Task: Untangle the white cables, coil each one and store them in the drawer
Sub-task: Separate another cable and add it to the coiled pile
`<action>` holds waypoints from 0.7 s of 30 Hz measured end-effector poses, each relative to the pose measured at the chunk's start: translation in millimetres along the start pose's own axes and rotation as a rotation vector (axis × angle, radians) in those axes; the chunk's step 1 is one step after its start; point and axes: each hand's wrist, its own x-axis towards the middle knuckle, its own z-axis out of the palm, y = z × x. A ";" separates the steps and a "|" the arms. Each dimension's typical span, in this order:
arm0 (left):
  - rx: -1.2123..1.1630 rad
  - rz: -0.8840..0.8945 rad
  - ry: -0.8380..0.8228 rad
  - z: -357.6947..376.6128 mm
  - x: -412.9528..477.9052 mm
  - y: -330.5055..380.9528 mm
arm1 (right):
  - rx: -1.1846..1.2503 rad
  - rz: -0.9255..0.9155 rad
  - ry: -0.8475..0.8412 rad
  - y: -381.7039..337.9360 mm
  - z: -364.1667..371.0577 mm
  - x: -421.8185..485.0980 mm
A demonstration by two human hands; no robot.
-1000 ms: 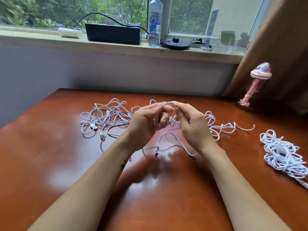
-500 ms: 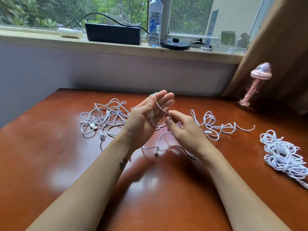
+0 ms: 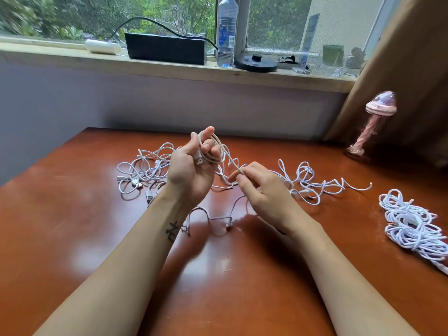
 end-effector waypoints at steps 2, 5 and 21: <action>-0.040 -0.006 0.013 0.0 -0.6 2.7 | -0.027 -0.011 0.025 -0.3 -0.4 0.1; -0.075 0.018 0.010 2.5 -1.1 9.0 | -0.015 0.038 0.058 0.5 -1.1 -0.9; 1.139 0.582 -0.093 -13.9 4.3 -14.7 | -0.142 -0.097 0.128 8.9 0.5 -0.6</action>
